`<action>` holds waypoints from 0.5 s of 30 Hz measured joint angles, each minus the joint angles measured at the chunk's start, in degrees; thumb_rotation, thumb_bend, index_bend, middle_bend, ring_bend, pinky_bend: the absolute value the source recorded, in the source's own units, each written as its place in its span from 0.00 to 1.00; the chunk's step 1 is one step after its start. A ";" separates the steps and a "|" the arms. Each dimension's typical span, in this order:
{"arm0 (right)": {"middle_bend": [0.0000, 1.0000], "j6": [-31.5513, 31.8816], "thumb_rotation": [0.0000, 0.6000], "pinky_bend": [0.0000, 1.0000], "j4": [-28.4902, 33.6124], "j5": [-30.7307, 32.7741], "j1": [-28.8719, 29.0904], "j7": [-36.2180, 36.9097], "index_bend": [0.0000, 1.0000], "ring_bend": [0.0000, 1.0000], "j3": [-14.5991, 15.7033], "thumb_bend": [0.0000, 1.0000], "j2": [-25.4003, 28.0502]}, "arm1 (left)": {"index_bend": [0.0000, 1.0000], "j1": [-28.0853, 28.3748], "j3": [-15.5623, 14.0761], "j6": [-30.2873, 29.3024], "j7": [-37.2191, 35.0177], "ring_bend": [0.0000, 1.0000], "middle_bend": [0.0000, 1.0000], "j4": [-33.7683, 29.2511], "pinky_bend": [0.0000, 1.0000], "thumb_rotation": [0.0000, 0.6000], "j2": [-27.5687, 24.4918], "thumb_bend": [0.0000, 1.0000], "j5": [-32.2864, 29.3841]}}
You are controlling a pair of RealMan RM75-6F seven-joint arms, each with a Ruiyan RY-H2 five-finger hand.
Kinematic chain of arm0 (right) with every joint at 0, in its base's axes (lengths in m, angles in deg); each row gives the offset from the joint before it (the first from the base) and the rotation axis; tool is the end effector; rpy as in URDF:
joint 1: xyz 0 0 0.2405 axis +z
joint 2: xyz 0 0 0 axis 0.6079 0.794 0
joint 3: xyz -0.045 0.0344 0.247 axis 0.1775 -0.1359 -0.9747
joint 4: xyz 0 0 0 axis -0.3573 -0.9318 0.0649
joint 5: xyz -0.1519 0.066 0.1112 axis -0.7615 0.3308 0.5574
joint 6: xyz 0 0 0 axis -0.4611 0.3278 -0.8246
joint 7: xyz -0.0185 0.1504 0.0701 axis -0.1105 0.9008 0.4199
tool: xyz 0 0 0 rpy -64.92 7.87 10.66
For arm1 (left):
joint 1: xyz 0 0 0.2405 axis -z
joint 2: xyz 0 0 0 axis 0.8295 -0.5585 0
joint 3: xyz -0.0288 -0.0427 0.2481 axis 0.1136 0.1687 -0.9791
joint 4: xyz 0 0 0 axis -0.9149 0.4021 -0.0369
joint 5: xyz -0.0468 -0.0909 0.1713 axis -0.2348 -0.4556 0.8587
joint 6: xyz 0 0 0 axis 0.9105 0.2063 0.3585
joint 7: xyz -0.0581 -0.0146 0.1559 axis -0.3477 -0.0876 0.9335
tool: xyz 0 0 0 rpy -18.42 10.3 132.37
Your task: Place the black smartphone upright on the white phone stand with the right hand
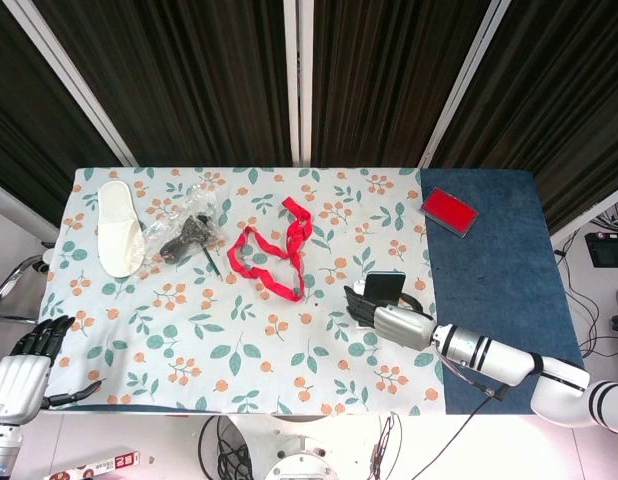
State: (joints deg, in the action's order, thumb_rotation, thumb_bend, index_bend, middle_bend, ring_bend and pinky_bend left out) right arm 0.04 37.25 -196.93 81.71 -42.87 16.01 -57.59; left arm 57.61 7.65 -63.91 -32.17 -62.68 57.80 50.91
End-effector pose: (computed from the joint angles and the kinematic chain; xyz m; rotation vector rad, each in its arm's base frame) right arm -0.1510 -0.3157 0.0316 2.1308 1.0718 0.3439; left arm -0.3330 0.1655 0.1360 -1.4939 -0.9043 -0.8097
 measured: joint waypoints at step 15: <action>0.00 2.49 1.00 0.00 2.38 1.72 -1.58 0.21 0.00 0.00 -0.28 0.21 1.94 | 0.07 -0.05 0.02 -0.12 0.40 0.08 0.08 -0.33 0.21 0.43 -0.05 0.02 0.04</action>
State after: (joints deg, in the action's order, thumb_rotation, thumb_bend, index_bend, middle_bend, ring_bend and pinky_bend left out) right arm 2.53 39.64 -195.20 80.12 -42.65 15.73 -55.65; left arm 57.55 7.67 -64.03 -31.77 -63.01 57.74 50.95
